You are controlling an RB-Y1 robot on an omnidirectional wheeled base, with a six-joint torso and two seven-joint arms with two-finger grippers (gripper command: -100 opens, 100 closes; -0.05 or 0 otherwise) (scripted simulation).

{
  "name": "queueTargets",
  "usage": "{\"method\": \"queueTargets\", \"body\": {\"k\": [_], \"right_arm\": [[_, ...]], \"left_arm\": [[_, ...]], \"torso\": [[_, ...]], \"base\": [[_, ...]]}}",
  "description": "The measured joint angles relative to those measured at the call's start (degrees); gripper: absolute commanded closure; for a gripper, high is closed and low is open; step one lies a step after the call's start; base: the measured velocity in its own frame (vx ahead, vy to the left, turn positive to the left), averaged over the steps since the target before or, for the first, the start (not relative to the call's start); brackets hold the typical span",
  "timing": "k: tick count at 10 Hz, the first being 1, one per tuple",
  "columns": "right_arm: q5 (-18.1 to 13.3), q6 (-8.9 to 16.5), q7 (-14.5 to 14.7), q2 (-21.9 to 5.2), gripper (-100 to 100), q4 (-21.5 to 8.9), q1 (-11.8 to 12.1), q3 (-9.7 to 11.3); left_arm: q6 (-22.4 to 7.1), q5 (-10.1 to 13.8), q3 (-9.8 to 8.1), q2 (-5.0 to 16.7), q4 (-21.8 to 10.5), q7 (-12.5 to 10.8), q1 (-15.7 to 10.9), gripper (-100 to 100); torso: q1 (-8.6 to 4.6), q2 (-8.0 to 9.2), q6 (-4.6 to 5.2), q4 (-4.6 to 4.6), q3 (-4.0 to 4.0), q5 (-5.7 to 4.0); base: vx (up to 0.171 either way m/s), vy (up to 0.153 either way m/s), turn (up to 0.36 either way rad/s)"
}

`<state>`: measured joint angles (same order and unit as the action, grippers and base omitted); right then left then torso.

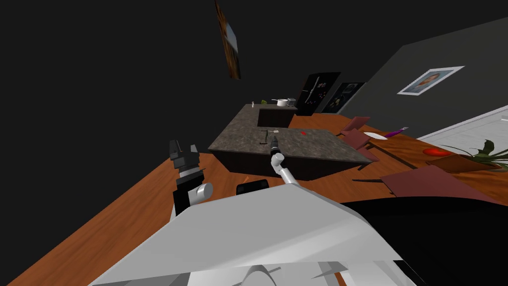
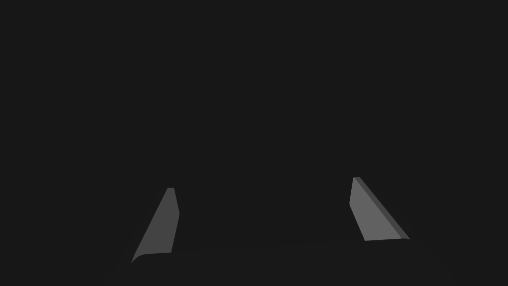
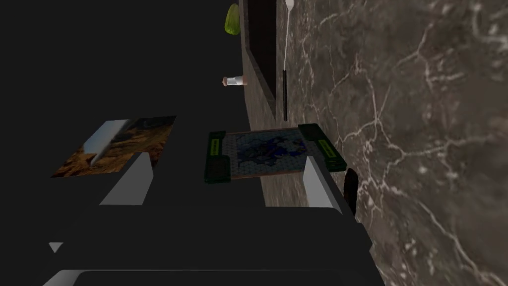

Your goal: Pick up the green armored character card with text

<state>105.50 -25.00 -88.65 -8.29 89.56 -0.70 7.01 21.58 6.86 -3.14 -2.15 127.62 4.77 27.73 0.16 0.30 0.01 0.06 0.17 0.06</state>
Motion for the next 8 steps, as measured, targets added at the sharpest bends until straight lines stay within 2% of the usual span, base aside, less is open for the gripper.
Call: {"method": "queueTargets", "body": {"k": [3, 8], "right_arm": [[5.0, 1.7, -4.9, -0.5, -100, 0.6, 0.8, -1.3], [10.2, 3.2, -11.3, -0.7, -100, 1.0, 1.6, -2.7]], "left_arm": [[0.0, 0.0, 0.00, 0.0, 0.0, 0.0, 0.0, 0], [0.0, 0.0, 0.00, 0.0, 0.0, 0.0, 0.0, 0]], "torso": [[-0.08, -0.10, 0.00, -0.02, -0.05, -0.01], [-0.13, -0.26, -0.01, -0.05, -0.15, -0.03]], "base": [[-0.046, 0.036, -0.020], [-0.013, 0.025, -0.007]]}}
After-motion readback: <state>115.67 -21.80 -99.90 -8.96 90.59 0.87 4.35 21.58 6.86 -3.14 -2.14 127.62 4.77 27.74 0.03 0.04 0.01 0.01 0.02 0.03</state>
